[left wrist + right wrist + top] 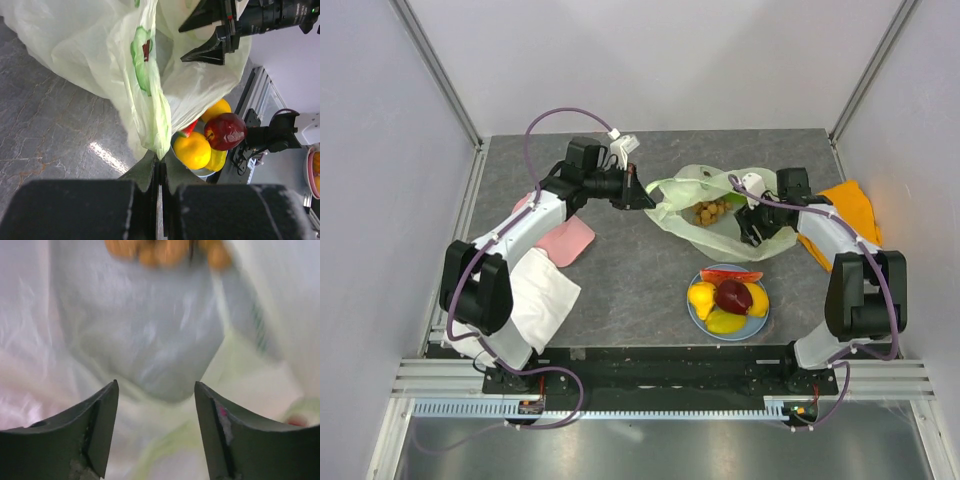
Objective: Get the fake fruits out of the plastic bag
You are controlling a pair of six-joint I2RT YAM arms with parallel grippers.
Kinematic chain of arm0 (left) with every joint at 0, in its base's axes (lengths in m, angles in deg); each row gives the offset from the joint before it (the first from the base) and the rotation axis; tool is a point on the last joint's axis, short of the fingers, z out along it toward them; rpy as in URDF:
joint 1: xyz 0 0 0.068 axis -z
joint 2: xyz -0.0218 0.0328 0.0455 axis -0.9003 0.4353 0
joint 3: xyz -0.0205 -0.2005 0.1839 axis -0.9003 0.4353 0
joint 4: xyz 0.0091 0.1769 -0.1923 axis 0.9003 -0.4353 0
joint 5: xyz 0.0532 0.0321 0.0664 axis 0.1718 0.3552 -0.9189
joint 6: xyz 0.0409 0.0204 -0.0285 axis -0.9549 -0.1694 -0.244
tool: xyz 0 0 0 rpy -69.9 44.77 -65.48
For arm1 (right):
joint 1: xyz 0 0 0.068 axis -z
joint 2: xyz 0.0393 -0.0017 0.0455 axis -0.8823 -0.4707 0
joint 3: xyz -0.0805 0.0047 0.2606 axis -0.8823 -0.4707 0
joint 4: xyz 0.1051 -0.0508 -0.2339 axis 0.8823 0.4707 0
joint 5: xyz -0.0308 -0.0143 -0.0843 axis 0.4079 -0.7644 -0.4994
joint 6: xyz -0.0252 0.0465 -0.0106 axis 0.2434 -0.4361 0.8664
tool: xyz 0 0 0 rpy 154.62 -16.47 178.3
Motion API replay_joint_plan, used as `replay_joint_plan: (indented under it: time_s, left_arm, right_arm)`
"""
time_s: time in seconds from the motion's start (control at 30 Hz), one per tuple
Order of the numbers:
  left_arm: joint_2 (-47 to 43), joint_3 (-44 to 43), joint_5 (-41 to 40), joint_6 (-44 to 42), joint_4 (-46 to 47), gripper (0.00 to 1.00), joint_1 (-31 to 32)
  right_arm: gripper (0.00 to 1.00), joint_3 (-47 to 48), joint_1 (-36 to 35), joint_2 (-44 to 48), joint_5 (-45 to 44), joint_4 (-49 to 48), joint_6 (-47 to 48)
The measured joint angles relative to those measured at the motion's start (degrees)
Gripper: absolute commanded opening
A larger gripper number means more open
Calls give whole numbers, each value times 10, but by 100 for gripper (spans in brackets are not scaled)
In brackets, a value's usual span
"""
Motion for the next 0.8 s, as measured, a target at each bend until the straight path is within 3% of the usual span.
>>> replay_joint_plan:
  time_s: [0.13,0.33,0.5,0.53,0.8]
  left_arm:
    - [1,-2,9,-5,-3,2,3]
    - [10,-16,9,-11,-2,2,6]
    - [10,-16,9,-17,-2,2,6]
    - [10,-16,9,-17,-2,2,6]
    - [15,-16,11,-24,-3,2,10]
  right_arm:
    - [72,70,-26,-43,7,-5,2]
    - [74,243,-35,-203,-21,-41,-2]
    - [81,283,-33,-260,-56,-46,1]
    - [98,287,-33,-265,-61,-48,1]
    - [98,331,-33,-300,-87,-75,-5]
